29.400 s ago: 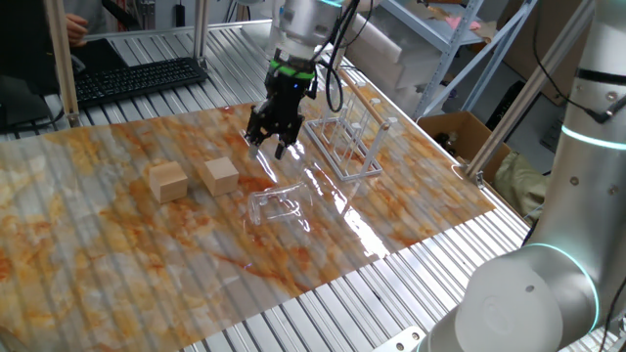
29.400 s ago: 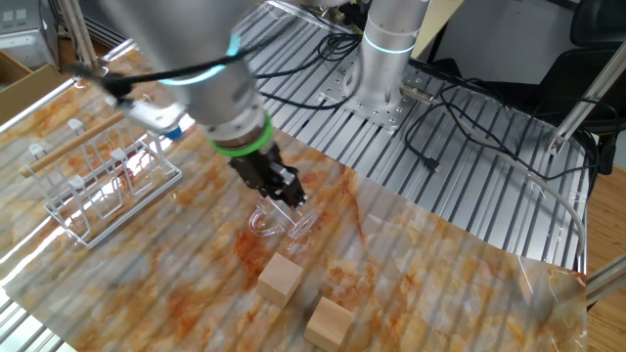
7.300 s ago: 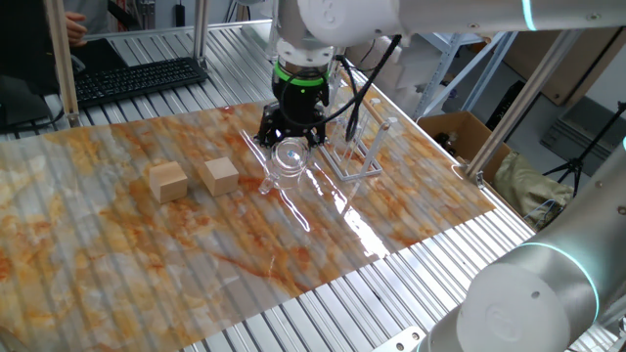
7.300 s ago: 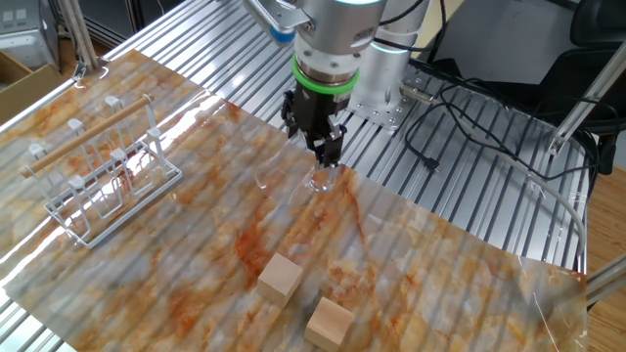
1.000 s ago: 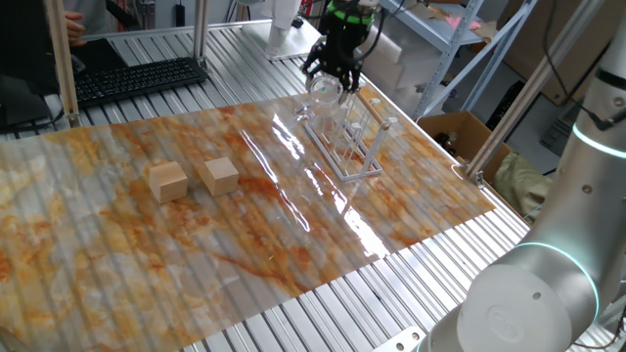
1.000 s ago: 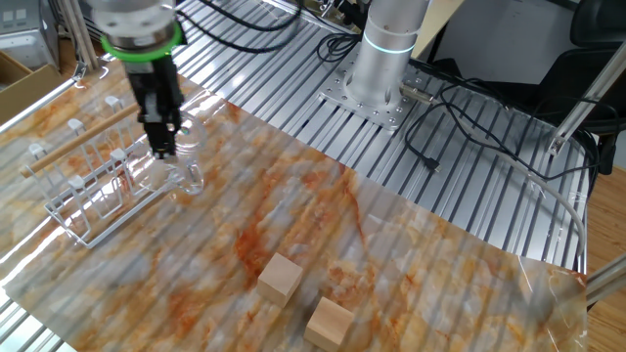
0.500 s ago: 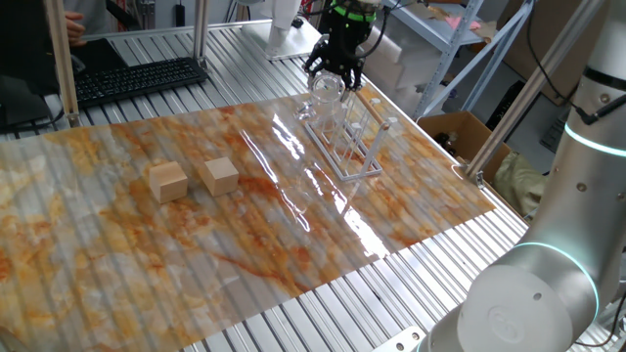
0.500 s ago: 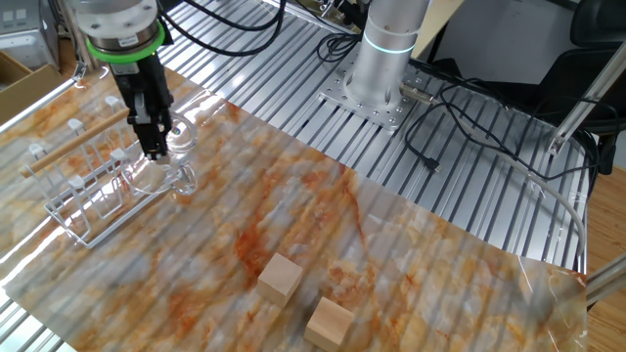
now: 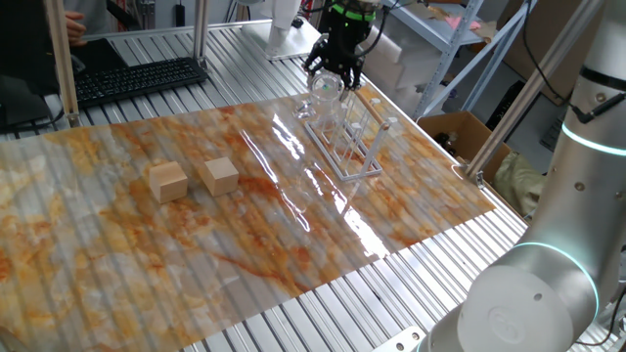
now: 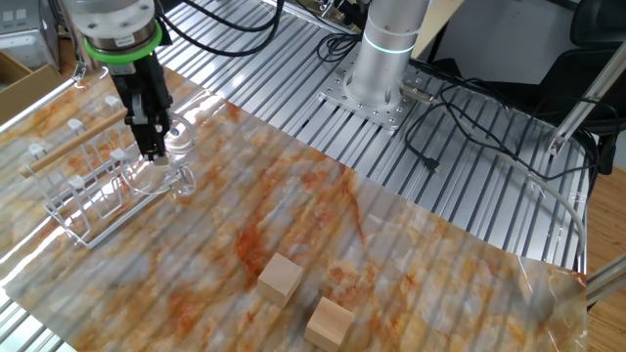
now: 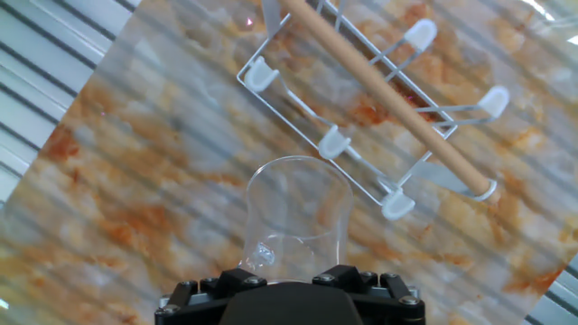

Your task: Put the cup on the cup rack

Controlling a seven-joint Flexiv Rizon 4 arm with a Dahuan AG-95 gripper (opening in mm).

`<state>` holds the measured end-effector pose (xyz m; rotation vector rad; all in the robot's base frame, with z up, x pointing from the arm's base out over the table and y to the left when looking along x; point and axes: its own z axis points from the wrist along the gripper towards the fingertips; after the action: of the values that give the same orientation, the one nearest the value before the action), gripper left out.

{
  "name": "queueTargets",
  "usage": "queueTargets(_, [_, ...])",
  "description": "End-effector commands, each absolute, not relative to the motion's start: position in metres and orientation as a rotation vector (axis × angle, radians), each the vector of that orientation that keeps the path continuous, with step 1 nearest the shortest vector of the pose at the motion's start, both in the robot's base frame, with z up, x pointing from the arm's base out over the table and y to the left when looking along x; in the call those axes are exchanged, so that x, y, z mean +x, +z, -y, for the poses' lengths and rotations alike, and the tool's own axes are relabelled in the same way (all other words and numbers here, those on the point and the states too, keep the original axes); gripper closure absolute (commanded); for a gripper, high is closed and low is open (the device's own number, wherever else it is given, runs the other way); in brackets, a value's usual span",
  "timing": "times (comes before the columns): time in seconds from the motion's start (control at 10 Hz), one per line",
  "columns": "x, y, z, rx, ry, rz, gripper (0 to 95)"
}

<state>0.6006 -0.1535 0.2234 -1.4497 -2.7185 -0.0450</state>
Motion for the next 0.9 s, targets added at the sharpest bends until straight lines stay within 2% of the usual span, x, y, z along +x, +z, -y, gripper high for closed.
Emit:
queueTargets(0.1, [0.5975, 0.2236, 0.1529, -1.544, -0.059, 2.682, 95.0])
queueTargets(0.4, [0.5975, 0.2236, 0.1529, -1.606, -0.052, 2.675, 95.0])
queueTargets(0.9, [0.5975, 0.2236, 0.1529, -1.709, 0.028, 2.663, 95.0])
